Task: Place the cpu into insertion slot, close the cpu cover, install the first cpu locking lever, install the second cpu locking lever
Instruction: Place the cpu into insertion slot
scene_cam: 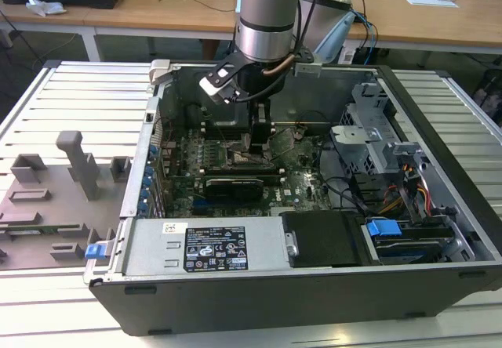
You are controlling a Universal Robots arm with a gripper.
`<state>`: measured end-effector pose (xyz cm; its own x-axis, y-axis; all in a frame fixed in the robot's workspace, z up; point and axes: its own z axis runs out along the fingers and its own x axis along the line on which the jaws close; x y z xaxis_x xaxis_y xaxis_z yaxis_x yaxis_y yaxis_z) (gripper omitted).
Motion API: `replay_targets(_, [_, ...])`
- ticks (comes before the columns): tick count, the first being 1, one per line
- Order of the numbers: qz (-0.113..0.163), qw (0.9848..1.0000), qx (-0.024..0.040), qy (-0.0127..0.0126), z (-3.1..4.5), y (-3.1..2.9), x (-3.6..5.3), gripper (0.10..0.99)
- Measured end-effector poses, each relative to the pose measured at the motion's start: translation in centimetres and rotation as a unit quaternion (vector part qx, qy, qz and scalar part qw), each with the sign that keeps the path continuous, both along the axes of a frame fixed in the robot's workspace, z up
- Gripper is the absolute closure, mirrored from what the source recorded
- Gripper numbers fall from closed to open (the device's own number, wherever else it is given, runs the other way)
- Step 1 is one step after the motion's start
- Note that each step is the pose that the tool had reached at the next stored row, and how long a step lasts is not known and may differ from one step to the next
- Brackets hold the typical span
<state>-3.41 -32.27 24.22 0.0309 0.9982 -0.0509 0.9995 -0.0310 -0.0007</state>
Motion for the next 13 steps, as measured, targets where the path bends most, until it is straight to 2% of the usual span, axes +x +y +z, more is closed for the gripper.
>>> replay_targets(13, [0.000, 1.0000, 0.0000, 0.0000, -0.41, 0.40, 0.00, 0.541])
